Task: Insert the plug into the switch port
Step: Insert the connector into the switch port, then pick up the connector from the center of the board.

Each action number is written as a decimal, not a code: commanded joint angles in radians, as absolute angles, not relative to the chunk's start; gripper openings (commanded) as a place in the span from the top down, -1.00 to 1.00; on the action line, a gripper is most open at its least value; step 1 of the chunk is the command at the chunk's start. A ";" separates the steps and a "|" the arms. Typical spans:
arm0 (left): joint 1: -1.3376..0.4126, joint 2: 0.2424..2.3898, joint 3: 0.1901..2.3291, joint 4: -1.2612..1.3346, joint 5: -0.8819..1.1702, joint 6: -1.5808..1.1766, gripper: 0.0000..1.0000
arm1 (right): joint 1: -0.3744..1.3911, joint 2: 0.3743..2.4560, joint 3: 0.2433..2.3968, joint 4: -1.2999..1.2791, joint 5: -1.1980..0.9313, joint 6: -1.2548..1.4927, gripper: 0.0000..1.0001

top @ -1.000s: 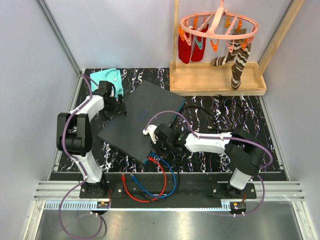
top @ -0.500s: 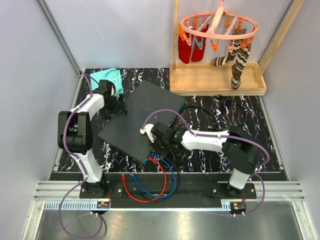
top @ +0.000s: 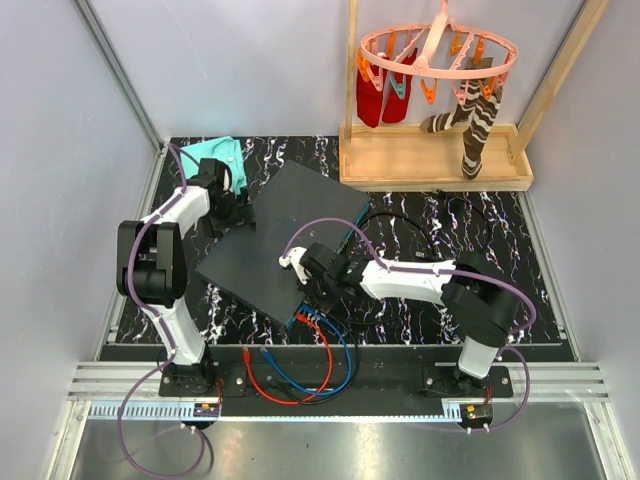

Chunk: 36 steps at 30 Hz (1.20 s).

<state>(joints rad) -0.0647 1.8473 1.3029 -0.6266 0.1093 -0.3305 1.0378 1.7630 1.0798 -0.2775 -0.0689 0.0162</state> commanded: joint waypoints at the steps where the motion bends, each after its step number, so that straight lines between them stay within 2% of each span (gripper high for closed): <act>1: -0.181 1.927 1.258 -0.686 0.393 -0.336 -0.98 | 0.996 1.778 1.215 0.245 0.095 0.006 1.00; 7: -0.189 1.922 1.256 -0.695 0.411 -0.322 -0.98 | 0.994 1.776 1.192 0.324 0.080 0.008 1.00; 10: -0.181 1.916 1.275 -0.712 0.345 -0.308 -0.97 | 0.996 1.761 1.200 0.223 0.034 0.011 0.84; 14: -0.132 1.898 1.308 -0.715 0.215 -0.316 -0.98 | 0.994 1.710 1.157 0.051 0.038 0.018 0.53; 17: -0.088 1.873 1.337 -0.715 0.125 -0.324 -0.97 | 0.993 1.649 1.094 -0.070 0.044 0.029 0.20; 18: -0.075 1.867 1.347 -0.715 0.108 -0.325 -0.98 | 0.989 1.617 1.080 -0.101 0.044 0.035 0.00; 20: -0.034 1.864 1.383 -0.716 0.075 -0.331 -0.98 | 0.963 1.589 1.058 -0.209 0.035 0.043 -0.22; 21: -0.020 1.861 1.397 -0.715 0.069 -0.334 -0.98 | 0.951 1.559 1.055 -0.247 0.034 0.043 -0.41; 25: 0.032 1.829 1.475 -0.726 0.017 -0.351 -0.98 | 0.829 1.477 1.055 -0.388 0.041 0.040 -0.65; 30: 0.026 1.680 1.467 -0.744 0.012 -0.380 -0.98 | 0.539 1.482 1.092 -0.523 0.113 0.044 -0.71; 33: 0.005 1.566 1.402 -0.736 0.015 -0.387 -0.98 | 0.379 1.544 1.127 -0.577 0.162 0.090 -0.72; 36: -0.087 1.453 1.297 -0.697 0.009 -0.377 -0.98 | 0.258 1.609 1.147 -0.578 0.128 0.143 -0.74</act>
<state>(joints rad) 0.0086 1.6199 1.3884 -0.7341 0.0257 -0.3725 0.3794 1.5345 1.0927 -0.4999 0.1123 0.0727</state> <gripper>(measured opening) 0.991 0.863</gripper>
